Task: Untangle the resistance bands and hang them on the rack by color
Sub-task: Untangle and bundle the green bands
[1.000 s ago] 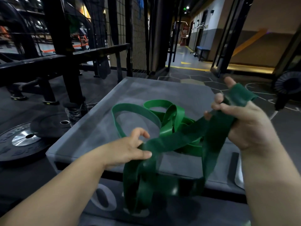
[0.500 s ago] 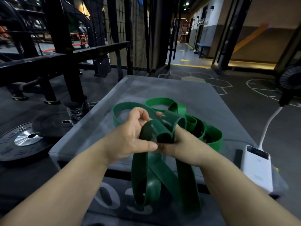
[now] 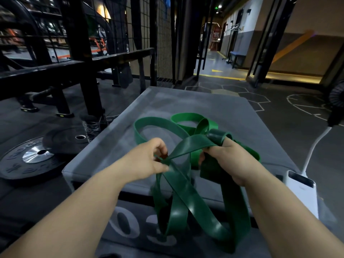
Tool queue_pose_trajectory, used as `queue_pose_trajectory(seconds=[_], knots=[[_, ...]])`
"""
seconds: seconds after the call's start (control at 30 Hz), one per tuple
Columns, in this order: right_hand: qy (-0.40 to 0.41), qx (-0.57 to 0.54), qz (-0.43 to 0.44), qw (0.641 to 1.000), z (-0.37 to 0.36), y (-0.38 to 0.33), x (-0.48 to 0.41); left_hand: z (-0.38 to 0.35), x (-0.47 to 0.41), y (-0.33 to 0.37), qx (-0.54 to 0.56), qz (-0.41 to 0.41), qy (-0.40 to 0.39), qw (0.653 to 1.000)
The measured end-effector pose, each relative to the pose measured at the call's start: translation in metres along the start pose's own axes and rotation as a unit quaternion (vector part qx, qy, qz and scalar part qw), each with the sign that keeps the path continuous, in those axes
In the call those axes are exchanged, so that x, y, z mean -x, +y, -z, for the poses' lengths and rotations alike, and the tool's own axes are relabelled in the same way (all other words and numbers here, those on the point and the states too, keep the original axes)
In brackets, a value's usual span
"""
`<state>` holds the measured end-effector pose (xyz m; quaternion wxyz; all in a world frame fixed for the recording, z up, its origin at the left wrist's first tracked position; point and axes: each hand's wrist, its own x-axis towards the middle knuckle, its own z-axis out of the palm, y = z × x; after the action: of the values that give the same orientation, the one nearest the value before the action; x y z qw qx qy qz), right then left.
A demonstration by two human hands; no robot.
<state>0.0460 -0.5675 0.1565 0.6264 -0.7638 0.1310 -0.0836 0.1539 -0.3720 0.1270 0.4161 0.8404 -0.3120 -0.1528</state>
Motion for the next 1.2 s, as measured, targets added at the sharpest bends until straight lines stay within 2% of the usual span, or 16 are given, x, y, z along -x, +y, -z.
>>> queue_pose_trajectory(seconds=[0.13,0.23,0.3,0.4,0.47,0.53,0.63,0.7,0.8,0.9,1.0,1.13,1.2], knots=[[-0.016,-0.004,-0.019,1.0,0.006,0.0,0.003,0.015,0.012,0.013,0.207,-0.024,-0.101,0.973],[-0.119,0.028,-0.021,0.992,0.017,0.002,0.005,0.022,0.021,0.022,0.316,-0.052,-0.099,0.942],[-0.241,0.073,-0.004,0.968,0.023,0.002,0.008,0.023,0.027,0.03,0.335,-0.082,-0.09,0.934],[-0.402,0.075,0.032,0.912,0.018,0.001,0.014,0.021,0.032,0.043,0.3,-0.138,-0.076,0.941],[-0.48,0.03,0.046,0.875,0.01,0.004,0.013,0.019,0.031,0.047,0.29,-0.162,-0.061,0.941],[-0.521,-0.074,0.036,0.849,0.001,0.009,0.014,0.018,0.028,0.048,0.283,-0.164,-0.046,0.944],[-0.521,-0.248,-0.016,0.816,-0.008,0.017,0.017,0.016,0.025,0.047,0.273,-0.132,-0.043,0.952],[-0.507,-0.297,-0.025,0.809,-0.012,0.02,0.018,0.012,0.024,0.048,0.272,-0.11,-0.041,0.955],[-0.493,-0.303,-0.019,0.815,-0.02,0.017,0.018,0.005,0.019,0.048,0.292,-0.076,0.009,0.953],[-0.503,-0.348,-0.005,0.791,-0.022,0.013,0.018,-0.001,0.014,0.043,0.277,-0.071,0.029,0.958],[-0.524,-0.373,0.011,0.766,-0.022,0.01,0.017,-0.003,0.011,0.039,0.256,-0.073,0.016,0.964],[-0.525,-0.36,0.052,0.769,-0.018,0.007,0.016,-0.008,0.011,0.043,0.267,-0.098,-0.013,0.959],[-0.509,-0.372,0.065,0.774,-0.014,0.002,0.014,-0.012,0.008,0.039,0.286,-0.119,-0.053,0.949]])
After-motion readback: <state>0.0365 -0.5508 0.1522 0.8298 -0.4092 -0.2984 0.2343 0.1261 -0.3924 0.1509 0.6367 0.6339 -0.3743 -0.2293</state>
